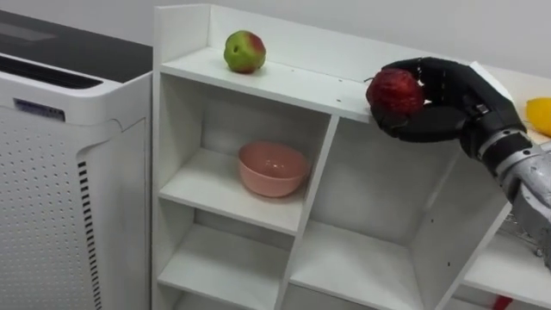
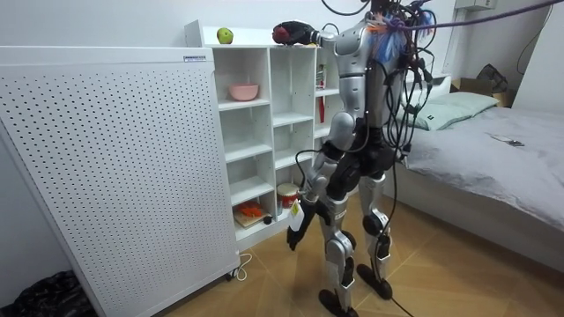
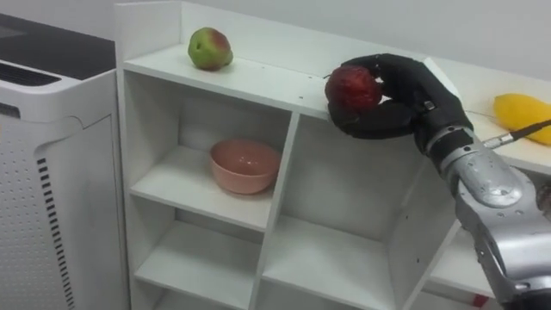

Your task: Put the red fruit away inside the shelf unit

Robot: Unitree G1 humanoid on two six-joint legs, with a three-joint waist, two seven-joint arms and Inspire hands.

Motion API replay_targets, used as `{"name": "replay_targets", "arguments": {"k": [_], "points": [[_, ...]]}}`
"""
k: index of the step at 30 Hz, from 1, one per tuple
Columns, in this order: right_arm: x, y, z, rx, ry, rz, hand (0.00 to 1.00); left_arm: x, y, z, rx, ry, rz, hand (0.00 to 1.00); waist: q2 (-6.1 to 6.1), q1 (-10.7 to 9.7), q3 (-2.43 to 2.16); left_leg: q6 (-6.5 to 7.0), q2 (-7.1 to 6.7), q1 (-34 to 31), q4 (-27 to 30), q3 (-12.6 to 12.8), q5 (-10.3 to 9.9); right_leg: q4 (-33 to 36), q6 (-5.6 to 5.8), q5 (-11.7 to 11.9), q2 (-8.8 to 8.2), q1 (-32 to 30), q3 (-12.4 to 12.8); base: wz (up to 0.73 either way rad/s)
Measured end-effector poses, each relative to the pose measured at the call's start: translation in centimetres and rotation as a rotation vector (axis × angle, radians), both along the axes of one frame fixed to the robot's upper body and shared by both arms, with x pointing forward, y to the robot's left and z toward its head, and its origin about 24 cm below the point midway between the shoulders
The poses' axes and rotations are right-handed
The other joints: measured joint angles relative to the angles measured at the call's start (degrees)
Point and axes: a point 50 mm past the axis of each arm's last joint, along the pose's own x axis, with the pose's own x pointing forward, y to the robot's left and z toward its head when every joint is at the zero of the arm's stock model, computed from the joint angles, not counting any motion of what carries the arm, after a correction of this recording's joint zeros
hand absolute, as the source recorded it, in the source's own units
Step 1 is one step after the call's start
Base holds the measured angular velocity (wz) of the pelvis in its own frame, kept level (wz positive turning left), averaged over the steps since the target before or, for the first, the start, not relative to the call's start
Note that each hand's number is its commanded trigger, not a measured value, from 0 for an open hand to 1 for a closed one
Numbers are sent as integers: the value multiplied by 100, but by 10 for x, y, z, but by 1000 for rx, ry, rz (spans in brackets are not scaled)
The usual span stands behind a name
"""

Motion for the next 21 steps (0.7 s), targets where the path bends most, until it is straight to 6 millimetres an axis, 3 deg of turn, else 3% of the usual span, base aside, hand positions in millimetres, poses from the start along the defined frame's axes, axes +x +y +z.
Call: {"name": "replay_targets", "arguments": {"k": [6,14,19,21], "points": [[-30,33,-9,-66,-32,174,100,2,-2,-1,14,-19,-13,0,183,-23,-15,7,2,11,-2,137,5,2,0,0,-6,-19,178,-12],[-61,56,-8,-67,-100,295,100,-10,-7,-5,22,8,-22,0,247,-130,-25,8,21,20,-6,244,5,12,-5,3,0,-46,237,-5],[-70,65,-34,3,-25,350,100,-9,-8,-5,22,4,-26,0,261,-116,-24,8,17,18,5,247,5,15,-6,6,-5,-41,233,0],[-72,64,-56,60,54,341,100,-9,-12,-6,23,8,-59,0,315,-121,-11,11,8,-2,26,241,3,16,-6,7,-16,-43,215,2]]}}
